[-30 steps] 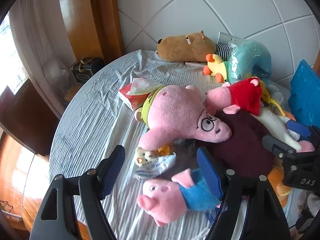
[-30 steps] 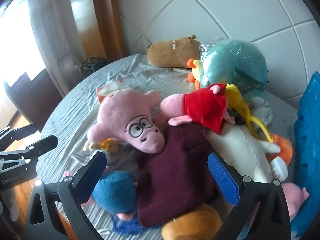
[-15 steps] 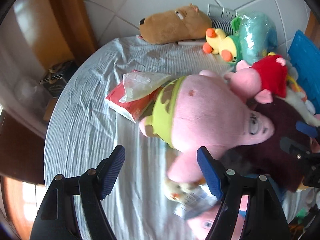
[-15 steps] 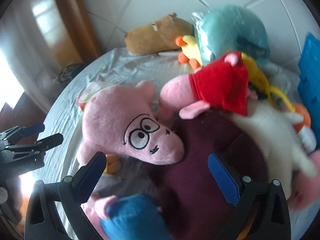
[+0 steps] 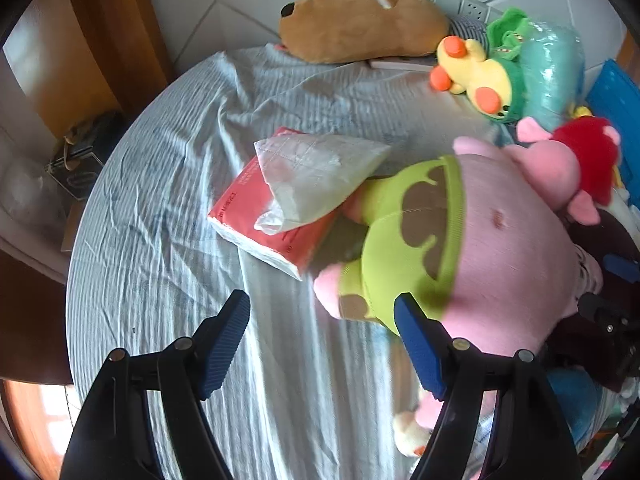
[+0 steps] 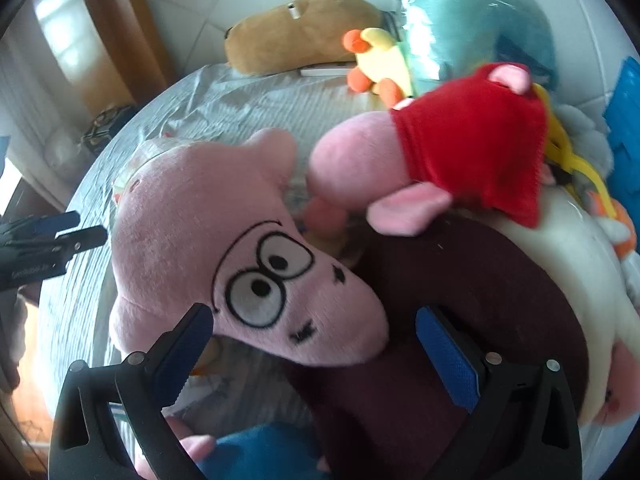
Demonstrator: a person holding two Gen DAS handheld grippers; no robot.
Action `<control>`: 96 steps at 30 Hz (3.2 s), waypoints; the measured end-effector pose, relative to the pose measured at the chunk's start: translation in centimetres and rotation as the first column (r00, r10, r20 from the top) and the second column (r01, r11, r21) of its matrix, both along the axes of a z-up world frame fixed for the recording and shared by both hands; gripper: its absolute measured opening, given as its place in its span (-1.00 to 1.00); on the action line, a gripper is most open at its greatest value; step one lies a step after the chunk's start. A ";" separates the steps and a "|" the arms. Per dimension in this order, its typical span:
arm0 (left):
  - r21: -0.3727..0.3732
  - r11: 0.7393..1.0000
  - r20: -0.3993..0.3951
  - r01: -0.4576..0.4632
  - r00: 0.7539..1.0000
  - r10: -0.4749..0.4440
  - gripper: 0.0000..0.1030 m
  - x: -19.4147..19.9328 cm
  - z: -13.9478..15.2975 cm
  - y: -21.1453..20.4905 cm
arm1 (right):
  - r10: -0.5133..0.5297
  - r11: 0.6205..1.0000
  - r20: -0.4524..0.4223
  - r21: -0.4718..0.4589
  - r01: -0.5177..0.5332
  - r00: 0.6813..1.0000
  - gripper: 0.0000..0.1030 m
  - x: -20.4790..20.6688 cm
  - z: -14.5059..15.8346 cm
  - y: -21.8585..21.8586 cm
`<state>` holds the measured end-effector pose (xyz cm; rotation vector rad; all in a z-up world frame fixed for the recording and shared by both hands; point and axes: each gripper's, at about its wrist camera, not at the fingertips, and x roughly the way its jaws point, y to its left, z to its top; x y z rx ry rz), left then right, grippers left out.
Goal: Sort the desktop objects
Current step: 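Grasp the pink pig plush with the left tool while the right tool grasps the pink Patrick plush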
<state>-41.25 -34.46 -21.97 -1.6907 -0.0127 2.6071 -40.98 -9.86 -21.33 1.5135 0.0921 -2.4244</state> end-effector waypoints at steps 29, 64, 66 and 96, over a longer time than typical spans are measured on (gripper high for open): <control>-0.038 0.768 -0.114 0.639 0.761 -0.639 0.44 -0.3 -2.8 0.7 | -0.646 0.679 0.099 -0.379 0.629 0.757 0.52 8.0 -0.4 -3.2; -0.006 0.649 -0.332 0.760 0.611 -0.719 -0.88 0.8 0.9 2.1 | -0.637 0.721 -0.153 -0.464 0.514 0.756 0.33 5.9 2.8 -6.7; 0.006 0.657 -0.346 0.754 0.618 -0.706 -0.88 0.8 2.5 2.1 | -0.633 0.723 -0.155 -0.471 0.507 0.758 -0.29 6.4 3.9 -6.4; 0.235 0.823 -0.186 0.517 0.855 -0.484 0.37 -2.1 -6.0 0.9 | -0.626 0.704 0.046 -0.395 0.590 0.778 0.22 3.3 -1.1 5.0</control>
